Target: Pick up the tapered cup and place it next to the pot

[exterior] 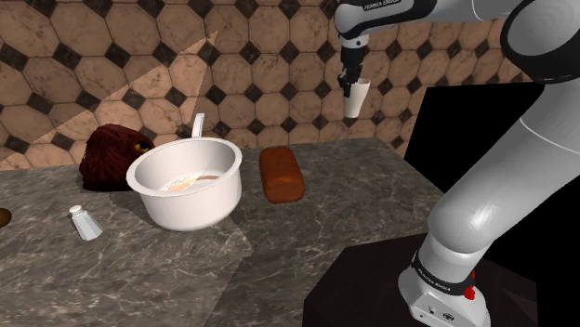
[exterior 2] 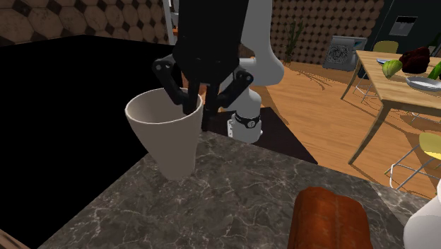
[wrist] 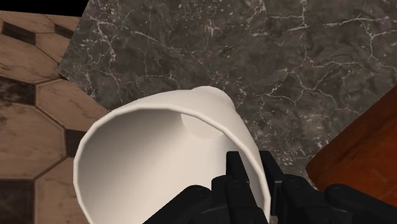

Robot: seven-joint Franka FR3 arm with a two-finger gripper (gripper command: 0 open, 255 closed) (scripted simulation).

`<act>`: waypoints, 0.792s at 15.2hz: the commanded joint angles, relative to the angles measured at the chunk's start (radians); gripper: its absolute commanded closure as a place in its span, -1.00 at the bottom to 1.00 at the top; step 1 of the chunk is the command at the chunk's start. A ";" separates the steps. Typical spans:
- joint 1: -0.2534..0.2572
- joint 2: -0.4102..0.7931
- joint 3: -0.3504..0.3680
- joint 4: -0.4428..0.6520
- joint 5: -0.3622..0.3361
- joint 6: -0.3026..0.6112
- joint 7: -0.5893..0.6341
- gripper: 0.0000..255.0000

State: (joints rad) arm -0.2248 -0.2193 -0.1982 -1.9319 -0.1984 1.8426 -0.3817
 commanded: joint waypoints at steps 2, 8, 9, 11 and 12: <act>0.001 0.003 0.002 0.046 0.003 -0.043 -0.006 1.00; 0.011 -0.005 0.019 0.096 0.004 -0.104 0.009 1.00; 0.020 -0.022 0.035 0.079 0.002 -0.108 0.034 1.00; 0.037 -0.051 0.067 0.050 0.000 -0.118 0.082 1.00; 0.045 -0.065 0.083 0.038 0.000 -0.123 0.106 1.00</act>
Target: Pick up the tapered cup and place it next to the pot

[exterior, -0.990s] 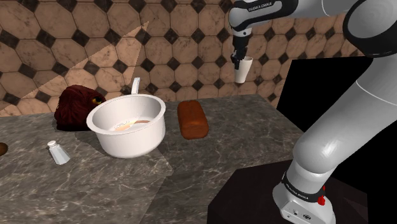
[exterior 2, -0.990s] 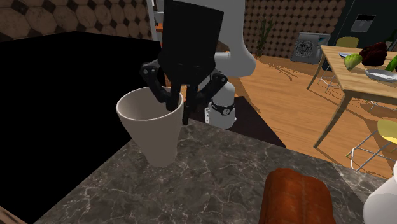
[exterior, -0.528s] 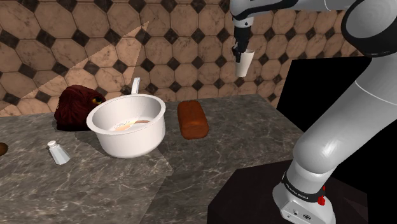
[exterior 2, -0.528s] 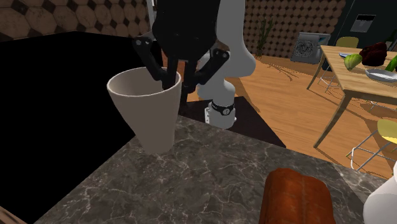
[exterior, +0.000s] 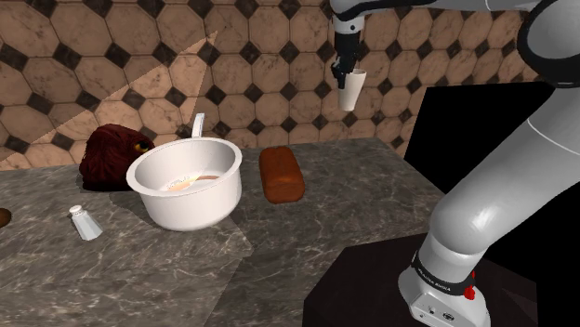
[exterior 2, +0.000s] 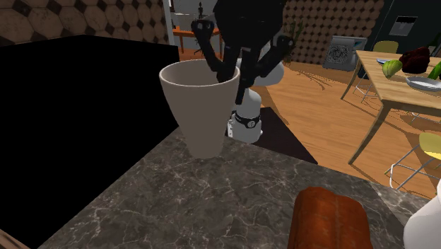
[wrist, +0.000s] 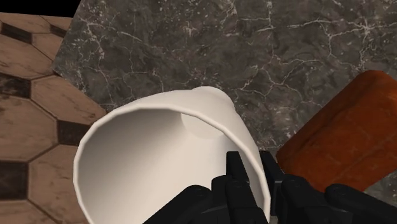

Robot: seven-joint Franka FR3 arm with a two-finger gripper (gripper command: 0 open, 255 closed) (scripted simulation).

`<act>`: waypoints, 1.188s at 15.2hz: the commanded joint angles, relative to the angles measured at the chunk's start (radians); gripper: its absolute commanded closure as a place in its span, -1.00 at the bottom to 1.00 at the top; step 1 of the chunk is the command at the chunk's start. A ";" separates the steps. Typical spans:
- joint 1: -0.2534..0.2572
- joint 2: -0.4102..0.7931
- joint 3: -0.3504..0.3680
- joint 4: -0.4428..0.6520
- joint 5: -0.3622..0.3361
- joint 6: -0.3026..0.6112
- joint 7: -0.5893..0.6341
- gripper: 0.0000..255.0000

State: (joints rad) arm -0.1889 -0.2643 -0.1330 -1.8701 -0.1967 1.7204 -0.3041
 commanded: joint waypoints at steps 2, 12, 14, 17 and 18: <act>0.026 -0.043 0.050 -0.046 0.001 -0.011 0.076 1.00; 0.112 -0.098 0.219 -0.086 0.038 -0.069 0.315 1.00; 0.129 -0.096 0.254 -0.081 0.048 -0.081 0.363 1.00; 0.154 -0.085 0.306 -0.064 0.061 -0.098 0.436 1.00; 0.162 -0.079 0.324 -0.056 0.065 -0.104 0.460 1.00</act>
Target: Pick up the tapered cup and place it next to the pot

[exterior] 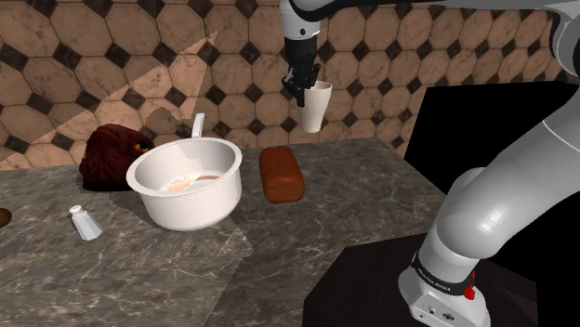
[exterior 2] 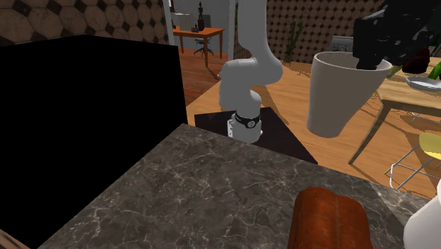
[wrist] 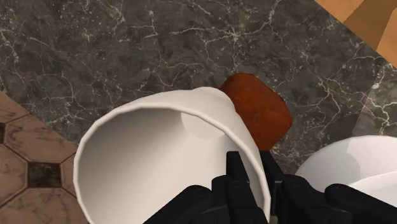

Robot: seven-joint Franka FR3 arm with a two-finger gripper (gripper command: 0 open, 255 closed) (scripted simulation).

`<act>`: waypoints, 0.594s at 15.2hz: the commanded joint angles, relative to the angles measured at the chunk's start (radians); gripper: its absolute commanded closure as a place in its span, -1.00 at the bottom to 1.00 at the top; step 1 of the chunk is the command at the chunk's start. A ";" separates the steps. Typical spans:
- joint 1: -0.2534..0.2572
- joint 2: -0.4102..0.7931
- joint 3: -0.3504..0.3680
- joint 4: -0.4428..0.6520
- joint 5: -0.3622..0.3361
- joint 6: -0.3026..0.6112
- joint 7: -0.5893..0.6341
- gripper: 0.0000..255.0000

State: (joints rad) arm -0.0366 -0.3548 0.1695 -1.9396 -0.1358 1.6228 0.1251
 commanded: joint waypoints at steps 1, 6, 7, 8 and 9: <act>0.018 0.018 0.039 0.022 0.008 -0.012 0.056 1.00; 0.044 0.042 0.096 0.026 0.019 -0.005 0.139 1.00; 0.044 0.040 0.096 0.010 0.020 0.009 0.140 1.00; 0.045 0.037 0.096 -0.006 0.021 0.022 0.142 1.00; 0.045 0.035 0.096 -0.022 0.021 0.035 0.144 1.00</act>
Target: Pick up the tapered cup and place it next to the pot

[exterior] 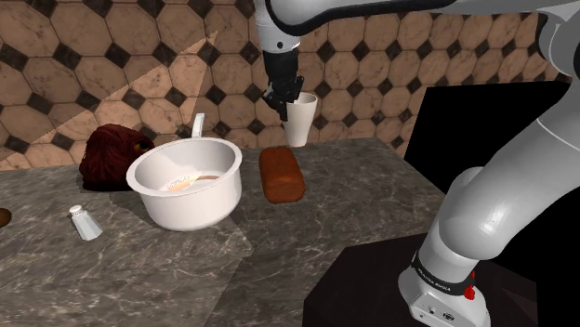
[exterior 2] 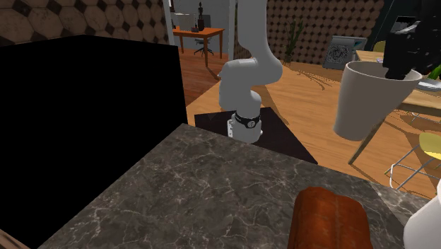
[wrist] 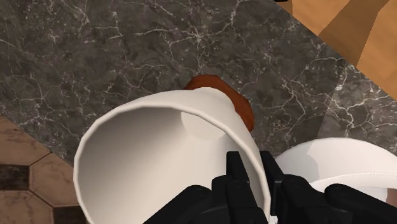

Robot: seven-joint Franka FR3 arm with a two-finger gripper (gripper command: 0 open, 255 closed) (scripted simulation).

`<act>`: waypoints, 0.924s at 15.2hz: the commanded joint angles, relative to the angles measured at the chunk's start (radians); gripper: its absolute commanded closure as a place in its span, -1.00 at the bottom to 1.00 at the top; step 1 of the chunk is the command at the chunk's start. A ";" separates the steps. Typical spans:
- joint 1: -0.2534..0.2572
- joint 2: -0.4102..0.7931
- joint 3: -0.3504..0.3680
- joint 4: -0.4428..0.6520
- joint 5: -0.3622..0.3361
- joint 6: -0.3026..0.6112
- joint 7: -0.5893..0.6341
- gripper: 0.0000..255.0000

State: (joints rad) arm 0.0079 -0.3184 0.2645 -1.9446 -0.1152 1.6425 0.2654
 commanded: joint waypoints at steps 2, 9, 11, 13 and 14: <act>0.002 -0.005 0.001 -0.047 0.001 0.042 0.007 1.00; 0.004 -0.012 0.002 -0.147 0.001 0.134 0.021 1.00; 0.004 -0.012 0.003 -0.173 0.001 0.161 0.025 1.00; 0.005 -0.010 0.004 -0.199 0.000 0.187 0.030 1.00; 0.005 -0.010 0.005 -0.212 0.000 0.201 0.032 1.00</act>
State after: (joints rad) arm 0.0127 -0.3282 0.2686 -2.1441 -0.1151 1.8299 0.2949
